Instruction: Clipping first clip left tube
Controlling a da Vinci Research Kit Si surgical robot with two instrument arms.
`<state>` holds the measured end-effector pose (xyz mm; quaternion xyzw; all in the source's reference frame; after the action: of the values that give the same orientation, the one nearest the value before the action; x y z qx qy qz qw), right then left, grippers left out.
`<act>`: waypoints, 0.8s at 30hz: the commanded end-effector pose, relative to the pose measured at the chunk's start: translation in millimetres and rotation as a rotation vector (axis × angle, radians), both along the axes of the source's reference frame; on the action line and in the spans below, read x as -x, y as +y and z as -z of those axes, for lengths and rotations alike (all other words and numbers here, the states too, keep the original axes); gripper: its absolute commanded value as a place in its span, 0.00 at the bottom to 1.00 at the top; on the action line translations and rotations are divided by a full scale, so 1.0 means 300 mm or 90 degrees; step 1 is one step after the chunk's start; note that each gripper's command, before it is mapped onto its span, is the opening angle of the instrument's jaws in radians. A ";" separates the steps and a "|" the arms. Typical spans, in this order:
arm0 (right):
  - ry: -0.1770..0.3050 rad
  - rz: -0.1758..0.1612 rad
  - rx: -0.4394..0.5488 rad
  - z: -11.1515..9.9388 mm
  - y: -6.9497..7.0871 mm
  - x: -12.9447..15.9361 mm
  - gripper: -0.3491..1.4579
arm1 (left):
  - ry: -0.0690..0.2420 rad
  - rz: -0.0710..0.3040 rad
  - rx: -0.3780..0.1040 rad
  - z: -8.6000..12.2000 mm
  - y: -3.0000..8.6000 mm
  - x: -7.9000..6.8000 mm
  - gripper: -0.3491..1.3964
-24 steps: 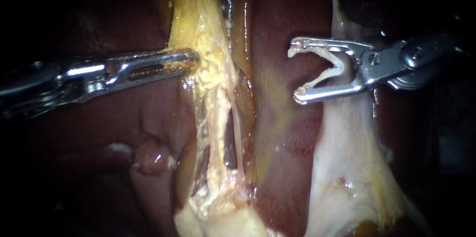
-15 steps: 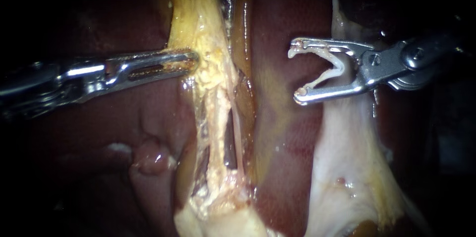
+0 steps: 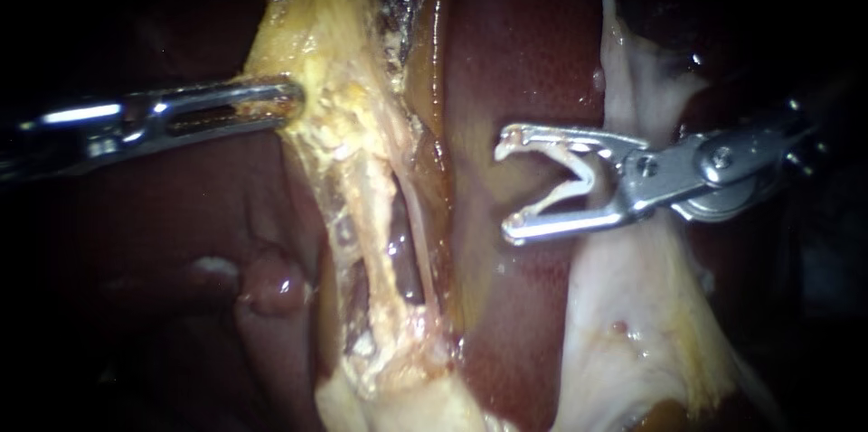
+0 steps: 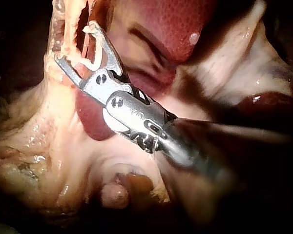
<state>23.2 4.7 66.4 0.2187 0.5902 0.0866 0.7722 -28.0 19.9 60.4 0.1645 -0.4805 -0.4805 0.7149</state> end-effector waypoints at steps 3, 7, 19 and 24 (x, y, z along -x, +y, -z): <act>-0.013 0.016 -0.027 -0.0024 -0.0045 -0.0057 0.50 | -0.004 0.005 0.001 0.0027 -0.0003 -0.0004 0.00; -0.037 0.027 -0.056 -0.0066 -0.0095 -0.0135 0.50 | -0.006 0.009 -0.003 0.0047 -0.0008 -0.0002 0.00; -0.084 0.028 -0.090 -0.0261 -0.0156 -0.0307 0.49 | -0.009 0.011 -0.002 0.0070 -0.0011 -0.0011 0.00; -0.094 0.027 -0.088 -0.0320 -0.0161 -0.0343 0.49 | -0.008 0.012 -0.002 0.0078 -0.0016 -0.0009 0.00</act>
<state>33.7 -0.1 76.2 0.2779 0.5171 0.1258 0.7997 -27.7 19.3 58.0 0.1647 -0.4858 -0.4873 0.7067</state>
